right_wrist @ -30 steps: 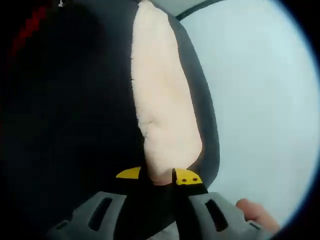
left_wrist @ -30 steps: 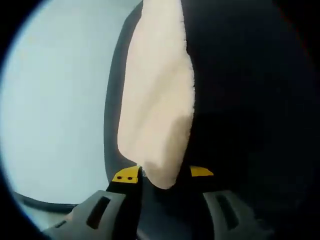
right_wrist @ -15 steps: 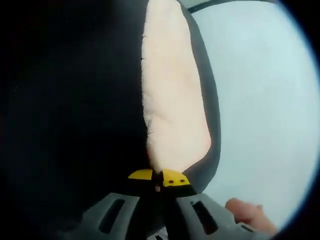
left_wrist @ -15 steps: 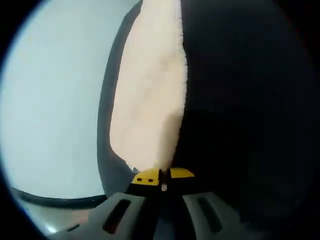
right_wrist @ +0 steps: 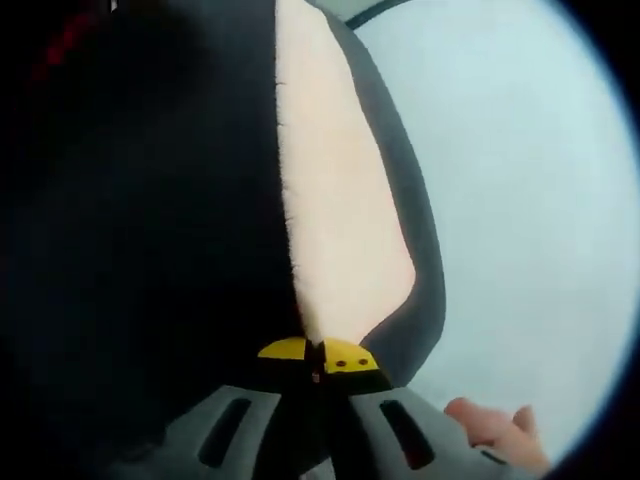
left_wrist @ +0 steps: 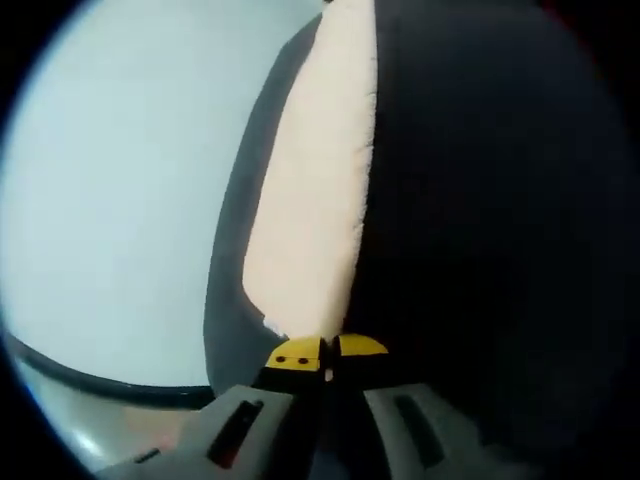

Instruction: Fold the towel on the table until its edges align and the towel forms a compact rectangular stack.

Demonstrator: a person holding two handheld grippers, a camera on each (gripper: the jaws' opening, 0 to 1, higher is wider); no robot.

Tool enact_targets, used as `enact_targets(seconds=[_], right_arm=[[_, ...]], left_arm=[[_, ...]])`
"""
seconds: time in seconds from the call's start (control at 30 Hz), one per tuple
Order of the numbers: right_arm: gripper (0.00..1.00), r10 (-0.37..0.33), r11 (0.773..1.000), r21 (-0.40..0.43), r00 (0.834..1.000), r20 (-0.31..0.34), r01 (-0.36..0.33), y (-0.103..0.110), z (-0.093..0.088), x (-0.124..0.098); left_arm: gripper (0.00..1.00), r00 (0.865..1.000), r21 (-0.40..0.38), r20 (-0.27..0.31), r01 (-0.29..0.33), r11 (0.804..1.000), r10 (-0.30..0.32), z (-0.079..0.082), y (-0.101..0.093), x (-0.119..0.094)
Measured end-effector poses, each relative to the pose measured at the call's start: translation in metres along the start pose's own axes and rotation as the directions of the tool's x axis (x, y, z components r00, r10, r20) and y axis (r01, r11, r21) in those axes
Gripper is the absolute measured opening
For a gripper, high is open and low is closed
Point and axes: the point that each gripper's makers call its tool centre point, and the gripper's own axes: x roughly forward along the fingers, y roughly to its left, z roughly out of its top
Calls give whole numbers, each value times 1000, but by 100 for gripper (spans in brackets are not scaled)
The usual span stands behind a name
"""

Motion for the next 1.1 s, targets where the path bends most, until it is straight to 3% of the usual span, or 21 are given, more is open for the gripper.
enact_targets(seconds=[0.27,0.33,0.37,0.43,0.47,0.5,0.57,0.6,0.63,0.67,0.73,0.8,0.83,0.87,0.9,0.93,0.97,1.0,1.03,1.07,1.1], right_arm=[[15,-44,994,99,999,-28,46,0,-4,-5],[15,-56,972,224,996,-75,72,-1,-11,-15],[15,-87,928,354,993,-84,112,-6,-12,-19],[14,-139,813,557,985,-99,171,-22,-13,-37],[11,-169,716,680,984,-47,156,-29,-4,-44],[12,-211,601,782,976,-48,168,-42,-8,-52],[12,-213,368,926,977,2,79,-41,4,-69],[12,-228,205,978,974,4,44,-40,8,-78],[12,-244,99,995,970,25,-1,-34,17,-89],[12,-271,37,998,960,67,-59,-29,28,-95],[14,-299,-109,990,953,51,-87,-19,30,-102],[18,-328,-177,980,944,26,-88,-15,27,-99],[22,-326,-255,966,945,-34,-53,-10,15,-91],[25,-320,-256,966,946,-58,-27,-8,8,-85],[25,-324,-315,949,941,-100,-8,-6,-1,-80],[22,-357,-378,926,926,-121,-25,-9,-6,-78],[21,-395,-372,928,909,-131,-28,-15,-9,-72],[23,-401,-366,930,898,-181,23,-16,-19,-67],[23,-393,-394,919,898,-199,32,-14,-22,-61],[23,-397,-397,917,897,-193,22,-17,-22,-57],[25,-421,-387,920,876,-233,59,-23,-29,-54]], left_arm=[[17,997,-44,-32,-76,996,75,-13,3,0],[18,997,-199,-70,-41,979,28,-23,-4,-12],[19,999,-329,-42,-28,944,15,-22,-6,-17],[26,997,-596,-6,53,801,-71,-25,-19,-30],[27,999,-677,2,39,735,-52,-34,-12,-32],[26,1000,-773,-2,-1,634,-1,-40,-5,-36],[27,996,-876,87,78,476,-3,-26,-11,-47],[27,992,-905,122,103,412,19,-24,-8,-51],[27,986,-947,158,135,292,57,-20,-5,-54],[27,975,-967,201,181,179,96,-13,-4,-57],[27,941,-957,279,288,-23,190,11,-8,-67],[26,935,-942,266,304,-144,233,5,-6,-63],[26,937,-935,262,305,-178,230,5,-10,-59],[26,944,-934,243,289,-208,223,5,-15,-56],[27,947,-934,221,275,-228,234,2,-15,-53],[29,946,-921,200,271,-279,257,3,-14,-51],[32,938,-901,203,291,-321,282,4,-13,-51],[39,936,-896,200,295,-333,292,3,-14,-50],[44,934,-890,201,300,-343,297,5,-14,-50],[47,930,-881,204,311,-356,307,7,-14,-50],[47,927,-881,206,315,-352,314,9,-14,-50]])
